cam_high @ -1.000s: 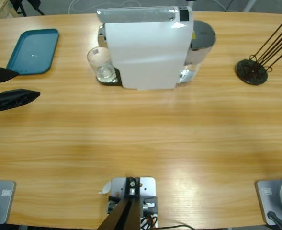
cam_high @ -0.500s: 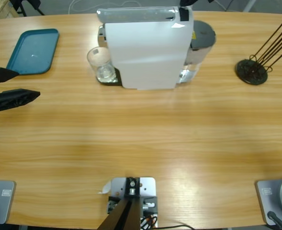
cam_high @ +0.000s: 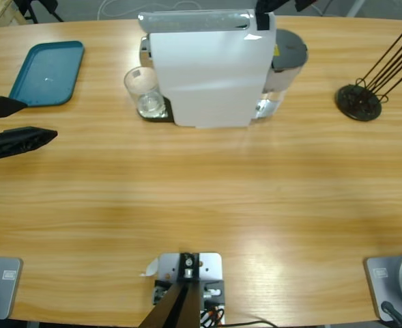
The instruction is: Pour coffee
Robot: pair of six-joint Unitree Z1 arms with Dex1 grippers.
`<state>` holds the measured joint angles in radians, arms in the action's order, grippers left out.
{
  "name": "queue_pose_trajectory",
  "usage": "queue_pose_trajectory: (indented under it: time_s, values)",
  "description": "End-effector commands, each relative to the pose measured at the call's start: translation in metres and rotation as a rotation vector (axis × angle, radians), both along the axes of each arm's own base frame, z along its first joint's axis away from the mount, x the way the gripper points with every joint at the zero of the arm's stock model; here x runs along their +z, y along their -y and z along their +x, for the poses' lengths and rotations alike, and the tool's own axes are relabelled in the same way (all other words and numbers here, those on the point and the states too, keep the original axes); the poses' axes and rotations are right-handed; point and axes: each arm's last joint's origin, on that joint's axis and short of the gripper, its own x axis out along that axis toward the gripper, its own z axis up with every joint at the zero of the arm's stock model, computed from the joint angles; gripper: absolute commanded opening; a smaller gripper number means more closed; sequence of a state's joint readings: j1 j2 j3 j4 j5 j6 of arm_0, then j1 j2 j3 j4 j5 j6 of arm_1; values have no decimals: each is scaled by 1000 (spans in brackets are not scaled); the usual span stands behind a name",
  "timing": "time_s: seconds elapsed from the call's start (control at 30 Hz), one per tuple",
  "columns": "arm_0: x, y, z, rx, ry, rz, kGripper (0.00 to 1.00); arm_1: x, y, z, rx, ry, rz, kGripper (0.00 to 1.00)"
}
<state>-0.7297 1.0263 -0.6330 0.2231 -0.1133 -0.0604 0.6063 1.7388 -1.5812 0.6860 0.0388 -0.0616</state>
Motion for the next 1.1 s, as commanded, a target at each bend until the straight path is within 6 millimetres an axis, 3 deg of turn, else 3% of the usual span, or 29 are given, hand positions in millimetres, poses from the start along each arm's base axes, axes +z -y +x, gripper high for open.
queue_pose_trajectory:
  time_s: [0.03,0.4,0.53,0.73,0.8,0.9,0.97,1.0,1.1]
  values:
    - [-13,1,1,1,-29,39,987,-40,-1,-5,-19,-93,-59,0]
    - [-13,2,1,1,-31,41,987,-39,-9,6,-9,-93,-57,0]
    - [-13,2,1,1,-31,41,987,-48,-12,10,-1,-118,-70,0]
    - [-13,2,1,2,-31,41,987,-48,-9,5,6,-117,-81,0]
    - [-14,2,1,2,-32,42,987,-40,-5,1,2,-91,-78,0]
    - [-14,3,2,1,-33,43,987,5,9,-16,-6,65,-20,0]
    - [-14,3,2,1,-34,44,987,14,12,-21,22,110,5,0]
    - [-14,3,2,1,-34,44,987,14,14,-25,36,131,14,62]
    - [-13,3,2,1,-33,41,987,15,21,-34,21,130,17,666]
